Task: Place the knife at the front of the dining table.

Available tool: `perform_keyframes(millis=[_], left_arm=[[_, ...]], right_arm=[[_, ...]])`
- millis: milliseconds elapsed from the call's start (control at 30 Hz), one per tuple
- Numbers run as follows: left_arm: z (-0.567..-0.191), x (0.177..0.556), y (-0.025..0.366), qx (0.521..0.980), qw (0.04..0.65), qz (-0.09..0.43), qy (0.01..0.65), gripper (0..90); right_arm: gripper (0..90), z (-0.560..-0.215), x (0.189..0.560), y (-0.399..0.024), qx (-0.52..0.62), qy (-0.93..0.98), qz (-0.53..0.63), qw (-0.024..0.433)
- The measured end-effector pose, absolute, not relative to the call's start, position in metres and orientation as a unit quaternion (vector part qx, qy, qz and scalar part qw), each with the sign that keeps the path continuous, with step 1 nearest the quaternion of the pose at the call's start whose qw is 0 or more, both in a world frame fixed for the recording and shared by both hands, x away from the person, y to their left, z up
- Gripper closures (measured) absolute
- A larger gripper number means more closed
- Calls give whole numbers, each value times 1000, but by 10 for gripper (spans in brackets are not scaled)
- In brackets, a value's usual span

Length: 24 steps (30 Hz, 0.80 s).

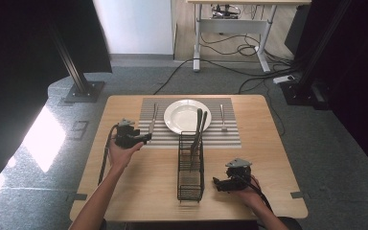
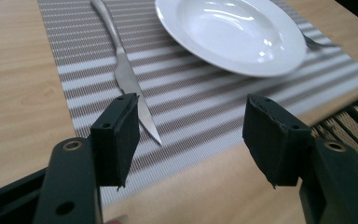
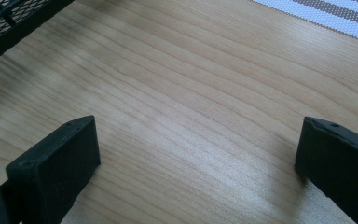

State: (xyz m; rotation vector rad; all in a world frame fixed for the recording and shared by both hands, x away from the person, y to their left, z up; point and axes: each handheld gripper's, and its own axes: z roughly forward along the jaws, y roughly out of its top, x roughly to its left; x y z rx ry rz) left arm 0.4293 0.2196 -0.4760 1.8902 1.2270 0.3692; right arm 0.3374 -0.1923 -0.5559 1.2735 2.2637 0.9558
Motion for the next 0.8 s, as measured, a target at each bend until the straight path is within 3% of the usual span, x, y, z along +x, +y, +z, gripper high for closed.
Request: perform_keyframes(millis=[100,400,800], left_arm=[[-473,411,222,746,432,126,491,360],[-478,374,223,767,417,137,469,359],[-490,371,222,778,406,130,462,354]], right_arm=[[0,-556,337,-192,452,804,339,186],[0,-556,337,-192,452,804,339,186],[0,-556,338,-192,450,805,340,185]])
